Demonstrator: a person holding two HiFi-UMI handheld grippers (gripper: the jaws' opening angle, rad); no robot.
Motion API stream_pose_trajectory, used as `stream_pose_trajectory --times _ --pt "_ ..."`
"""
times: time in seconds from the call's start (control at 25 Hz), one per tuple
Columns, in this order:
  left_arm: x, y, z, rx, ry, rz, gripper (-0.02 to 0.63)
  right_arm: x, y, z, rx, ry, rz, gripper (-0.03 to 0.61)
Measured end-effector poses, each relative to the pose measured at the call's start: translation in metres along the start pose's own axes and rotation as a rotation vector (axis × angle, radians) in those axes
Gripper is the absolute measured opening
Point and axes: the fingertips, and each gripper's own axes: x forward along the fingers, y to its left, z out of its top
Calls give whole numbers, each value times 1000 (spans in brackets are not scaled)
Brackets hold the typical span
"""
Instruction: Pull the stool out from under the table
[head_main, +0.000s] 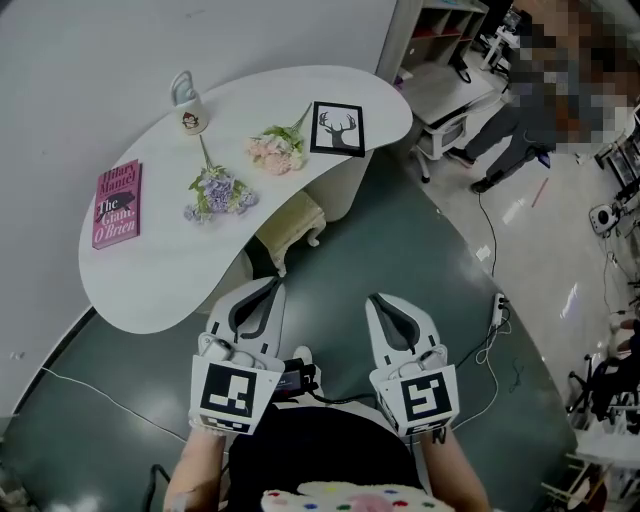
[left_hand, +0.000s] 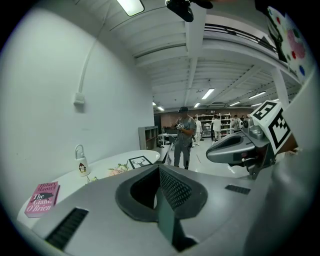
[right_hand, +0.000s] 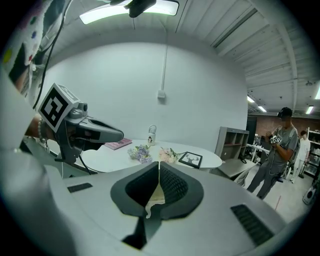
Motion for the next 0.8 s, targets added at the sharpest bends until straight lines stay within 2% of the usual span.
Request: stream_pose_trajectory --times 0.2,0.4,0.56,0.8 --pt "13 23 3 -3 -2 4 15 28 1 7 -35 6 1 35" --pt "18 43 3 -15 -3 12 15 45 5 10 -22 27 3 35" --pt "19 50 -1 -64 -11 26 15 51 4 12 -25 17 -5 35" --pt "19 52 -10 -77 10 34 15 53 -3 7 -16 29 -9 35"
